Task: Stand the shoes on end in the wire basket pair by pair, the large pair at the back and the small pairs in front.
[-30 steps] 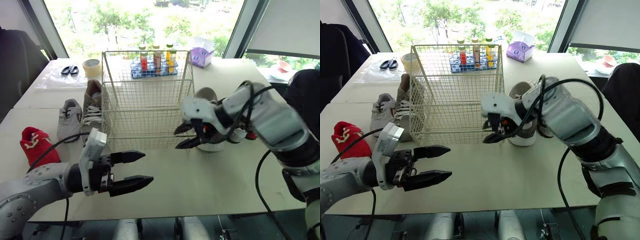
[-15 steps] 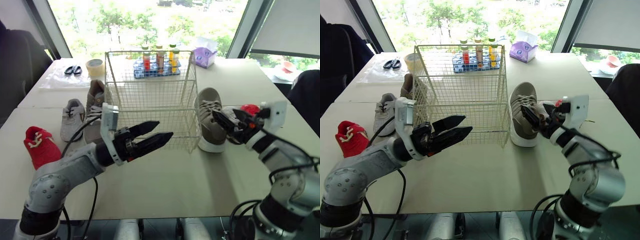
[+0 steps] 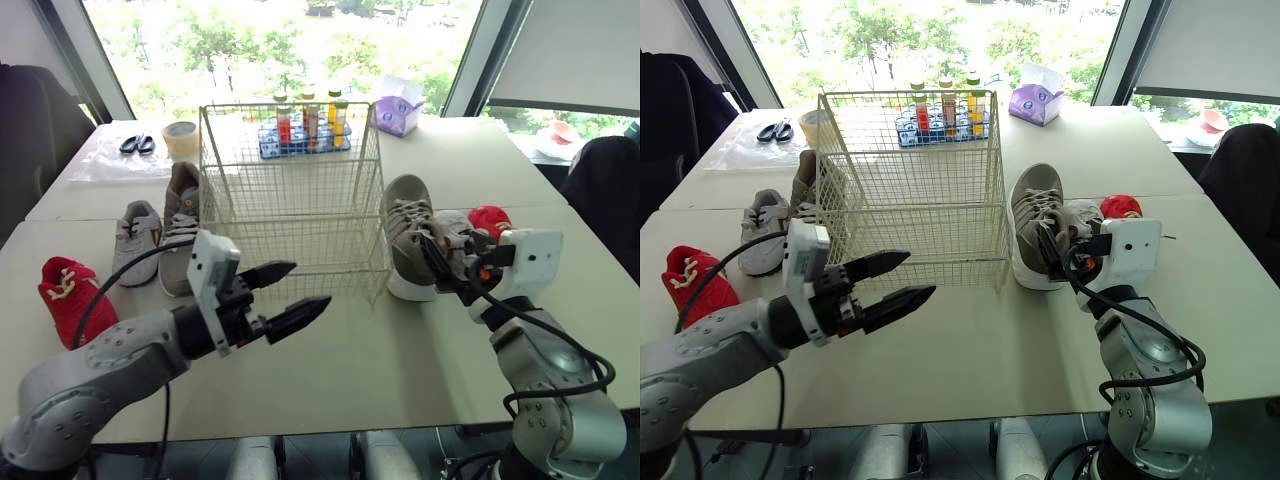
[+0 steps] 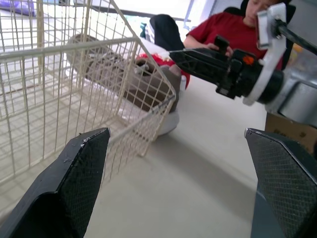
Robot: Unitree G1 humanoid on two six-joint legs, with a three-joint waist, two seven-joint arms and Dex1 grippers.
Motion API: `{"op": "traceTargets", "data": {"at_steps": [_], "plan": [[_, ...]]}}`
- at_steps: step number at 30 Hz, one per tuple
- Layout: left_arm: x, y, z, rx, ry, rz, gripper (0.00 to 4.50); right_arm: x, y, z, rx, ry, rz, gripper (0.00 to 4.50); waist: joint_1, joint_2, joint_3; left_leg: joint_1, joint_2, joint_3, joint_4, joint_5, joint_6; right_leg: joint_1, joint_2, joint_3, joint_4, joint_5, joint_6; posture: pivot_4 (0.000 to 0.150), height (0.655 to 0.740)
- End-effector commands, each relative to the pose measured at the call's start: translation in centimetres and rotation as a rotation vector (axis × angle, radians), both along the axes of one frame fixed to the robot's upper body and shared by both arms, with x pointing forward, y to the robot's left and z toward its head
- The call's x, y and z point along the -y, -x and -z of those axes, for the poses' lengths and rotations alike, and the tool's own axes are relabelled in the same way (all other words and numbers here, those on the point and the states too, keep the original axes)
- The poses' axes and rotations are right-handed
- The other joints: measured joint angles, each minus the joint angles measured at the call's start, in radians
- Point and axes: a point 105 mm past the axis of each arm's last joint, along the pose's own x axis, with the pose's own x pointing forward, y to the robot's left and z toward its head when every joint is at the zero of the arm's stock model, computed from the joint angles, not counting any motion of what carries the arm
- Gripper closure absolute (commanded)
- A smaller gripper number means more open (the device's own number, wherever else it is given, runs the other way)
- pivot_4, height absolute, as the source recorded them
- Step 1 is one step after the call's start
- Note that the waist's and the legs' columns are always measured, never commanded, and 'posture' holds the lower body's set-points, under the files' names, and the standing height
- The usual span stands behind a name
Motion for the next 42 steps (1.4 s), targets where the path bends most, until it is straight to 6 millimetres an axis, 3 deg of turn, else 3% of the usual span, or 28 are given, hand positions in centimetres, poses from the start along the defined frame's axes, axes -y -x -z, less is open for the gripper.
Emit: {"op": "traceTargets", "data": {"at_steps": [1,5,10,13,20,24,25,28,30,33,35,42], "plan": [[0.0,1.0,-0.3,0.034,-0.012,0.009,0.00,-0.6,-0.1,0.1,0.001,0.001,-0.004,0.03,0.000,0.000,0.000,0.000,0.000,0.000,0.000,0.000,0.000,0.000,0.000,0.000,0.000,0.000,0.000,0.150,0.6552],[0.5,1.3,0.8,0.003,-0.010,-0.002,0.00,-0.3,-1.0,1.6,-0.061,0.016,0.038,0.03,0.000,0.000,0.000,-0.002,0.000,0.000,0.001,0.000,0.001,-0.001,0.000,0.000,0.000,0.000,0.000,0.150,0.6552],[0.4,1.3,0.6,-0.019,0.013,0.017,0.00,-0.3,-2.7,3.1,-0.127,0.002,0.060,0.03,-0.002,0.000,0.000,-0.004,0.000,0.000,0.001,0.000,0.001,-0.003,0.000,0.000,0.000,0.000,0.000,0.150,0.6552],[0.0,1.3,1.2,-0.030,-0.015,0.023,0.00,-0.6,-3.5,6.0,-0.257,0.043,0.078,0.03,-0.003,-0.001,-0.001,-0.004,0.000,-0.001,0.001,0.000,0.001,-0.003,0.000,0.000,0.000,0.000,0.000,0.150,0.6552],[-0.4,2.6,2.3,-0.028,-0.031,0.019,0.00,-1.4,-4.2,7.6,-0.280,0.030,0.105,2.21,-0.008,-0.008,-0.006,-0.003,0.001,0.000,0.001,0.000,0.001,-0.006,0.001,0.000,0.000,0.000,-0.001,0.150,0.6552],[-0.4,3.0,1.7,0.001,-0.027,0.010,0.00,-0.9,-4.0,8.0,-0.284,0.030,0.134,3.38,-0.006,-0.014,-0.013,-0.003,0.001,0.000,0.001,-0.001,0.001,-0.007,0.001,0.000,0.000,0.000,-0.001,0.150,0.6552],[-0.3,2.6,1.4,0.008,-0.019,0.009,0.00,-0.4,-4.1,7.6,-0.261,0.037,0.163,3.38,-0.005,-0.016,-0.014,-0.003,0.002,-0.001,0.001,-0.001,0.001,-0.007,0.001,0.000,0.000,0.000,-0.002,0.150,0.6552],[0.1,1.5,1.0,0.013,-0.005,0.013,0.00,0.7,-4.3,5.7,-0.169,0.071,0.228,3.38,0.002,-0.015,-0.014,-0.003,0.001,-0.001,0.002,0.000,0.001,-0.006,0.001,-0.001,0.000,0.000,-0.003,0.150,0.6552],[0.3,1.0,0.5,0.022,-0.009,0.046,0.00,1.7,-4.6,2.4,-0.022,0.119,0.293,3.38,0.000,-0.015,-0.014,-0.004,0.001,0.000,0.003,0.000,0.001,-0.006,0.000,-0.001,0.000,0.001,-0.003,0.150,0.6552],[0.1,-0.3,-1.5,0.039,0.035,0.086,0.00,2.3,-4.3,-5.7,0.300,0.202,0.364,3.38,0.003,-0.005,-0.008,-0.009,0.000,0.000,0.004,0.001,0.004,-0.012,-0.001,0.000,0.000,0.002,-0.004,0.150,0.6552],[-0.2,-1.3,-3.1,0.054,0.080,0.097,0.00,2.6,-3.8,-9.5,0.437,0.238,0.404,3.38,0.001,-0.001,-0.005,-0.016,-0.002,0.000,0.004,0.003,0.006,-0.015,-0.001,0.003,0.003,0.003,-0.003,0.150,0.6552],[-1.1,-3.7,-8.3,0.115,0.211,0.119,0.00,3.3,-2.8,-17.9,0.717,0.351,0.461,3.38,-0.003,-0.002,-0.006,-0.021,-0.001,-0.001,0.002,0.004,0.006,-0.021,0.001,0.001,0.007,0.005,0.003,0.150,0.6552]]}}
